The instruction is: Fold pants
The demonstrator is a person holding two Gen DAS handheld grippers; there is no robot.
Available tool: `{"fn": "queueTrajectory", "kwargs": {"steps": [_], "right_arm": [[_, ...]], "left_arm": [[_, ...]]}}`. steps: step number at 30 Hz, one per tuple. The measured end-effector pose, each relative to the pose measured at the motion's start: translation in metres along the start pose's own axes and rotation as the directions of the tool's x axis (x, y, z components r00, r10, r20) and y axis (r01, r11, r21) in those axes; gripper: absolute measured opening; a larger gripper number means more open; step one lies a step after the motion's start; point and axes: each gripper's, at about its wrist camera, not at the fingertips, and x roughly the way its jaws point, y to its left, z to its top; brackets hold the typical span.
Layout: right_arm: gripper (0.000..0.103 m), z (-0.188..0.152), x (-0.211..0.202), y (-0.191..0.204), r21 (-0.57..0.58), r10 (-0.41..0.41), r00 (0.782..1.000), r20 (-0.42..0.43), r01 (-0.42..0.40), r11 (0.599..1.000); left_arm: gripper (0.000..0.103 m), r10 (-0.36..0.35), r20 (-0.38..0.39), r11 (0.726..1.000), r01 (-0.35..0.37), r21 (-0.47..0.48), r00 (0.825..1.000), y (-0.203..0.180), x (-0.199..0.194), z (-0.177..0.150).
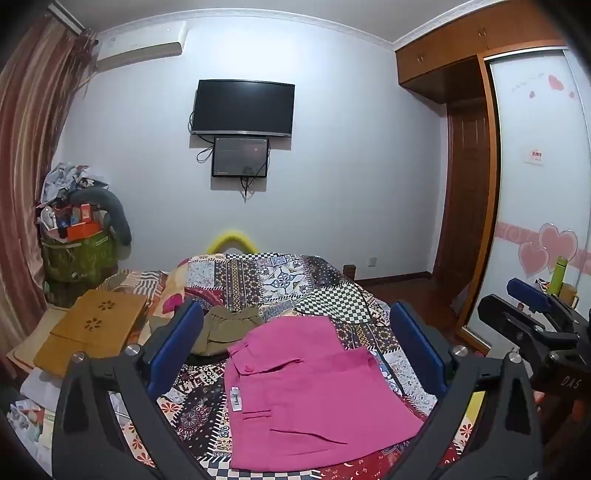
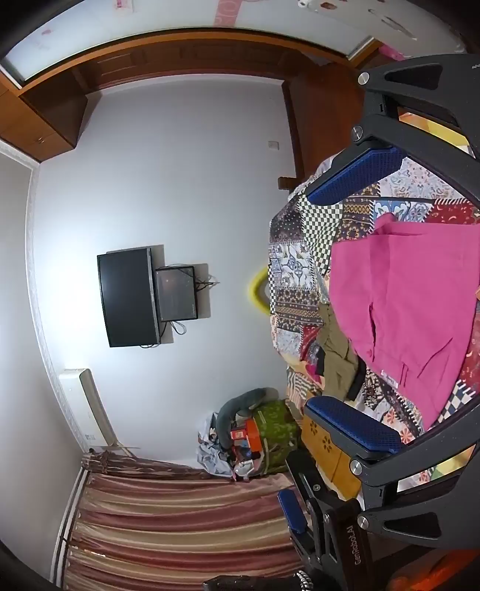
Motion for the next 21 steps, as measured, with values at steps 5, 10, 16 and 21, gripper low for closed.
{"fn": "queueTrajectory", "kwargs": {"steps": [5, 10, 16, 21], "right_arm": [[0.103, 0.004, 0.001, 0.002, 0.004, -0.004, 1.000, -0.003, 0.004, 1.000], [0.103, 0.005, 0.001, -0.001, 0.016, 0.001, 1.000, -0.001, -0.001, 1.000], [0.103, 0.000, 0.001, -0.006, 0.024, -0.005, 1.000, -0.008, 0.005, 1.000], [0.103, -0.002, 0.003, -0.007, 0.026, -0.010, 1.000, -0.012, 0.010, 1.000]], "left_arm": [[0.102, 0.002, 0.003, 1.000, -0.002, 0.008, 1.000, 0.001, 0.000, 0.001], [0.102, 0.007, 0.005, 1.000, -0.007, 0.021, 1.000, -0.003, 0.003, -0.004], [0.102, 0.003, 0.008, 1.000, -0.003, 0.021, 1.000, -0.003, 0.003, -0.004], [0.102, -0.001, -0.002, 1.000, 0.001, 0.021, 1.000, -0.003, 0.003, -0.004]]}}
